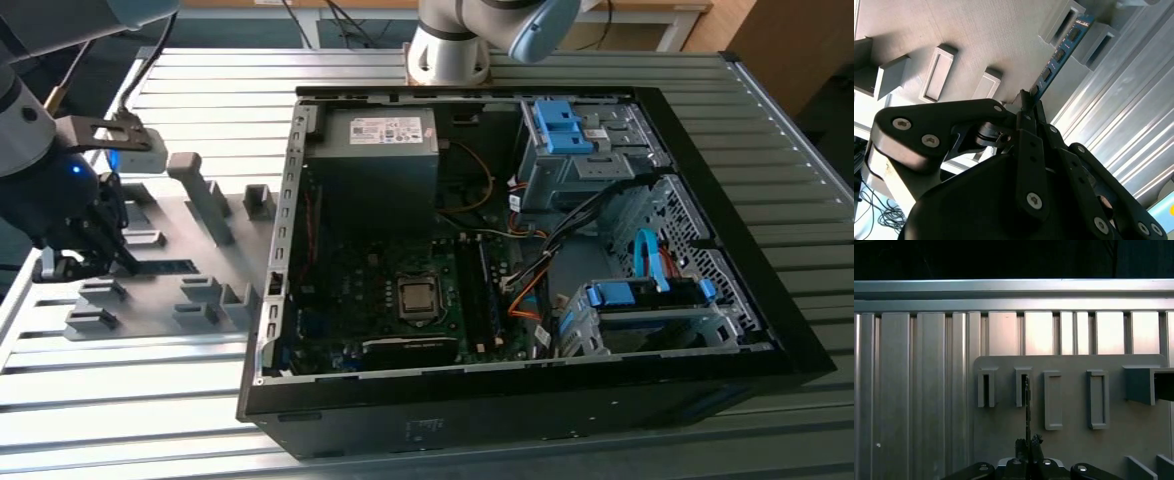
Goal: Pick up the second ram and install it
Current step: 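Pick up the second ram and move it above second insertion slot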
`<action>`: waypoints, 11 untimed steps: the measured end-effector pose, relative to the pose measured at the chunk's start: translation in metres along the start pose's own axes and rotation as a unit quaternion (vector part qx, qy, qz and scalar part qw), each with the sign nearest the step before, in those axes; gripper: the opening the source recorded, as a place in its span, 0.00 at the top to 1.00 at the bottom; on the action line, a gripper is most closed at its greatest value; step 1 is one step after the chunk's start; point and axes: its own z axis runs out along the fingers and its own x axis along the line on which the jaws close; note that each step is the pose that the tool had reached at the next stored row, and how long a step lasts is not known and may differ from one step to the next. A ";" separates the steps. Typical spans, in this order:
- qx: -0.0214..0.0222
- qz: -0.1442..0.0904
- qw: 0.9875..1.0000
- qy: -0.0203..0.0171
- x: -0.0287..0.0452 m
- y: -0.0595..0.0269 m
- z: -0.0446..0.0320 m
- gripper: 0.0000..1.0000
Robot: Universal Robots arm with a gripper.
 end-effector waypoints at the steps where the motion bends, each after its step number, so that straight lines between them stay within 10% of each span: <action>1: 0.000 0.000 1.000 0.000 0.0000 0.0000 -0.0014 0.86; 11: 0.000 0.000 1.000 0.000 -0.0003 0.0002 -0.0174 0.86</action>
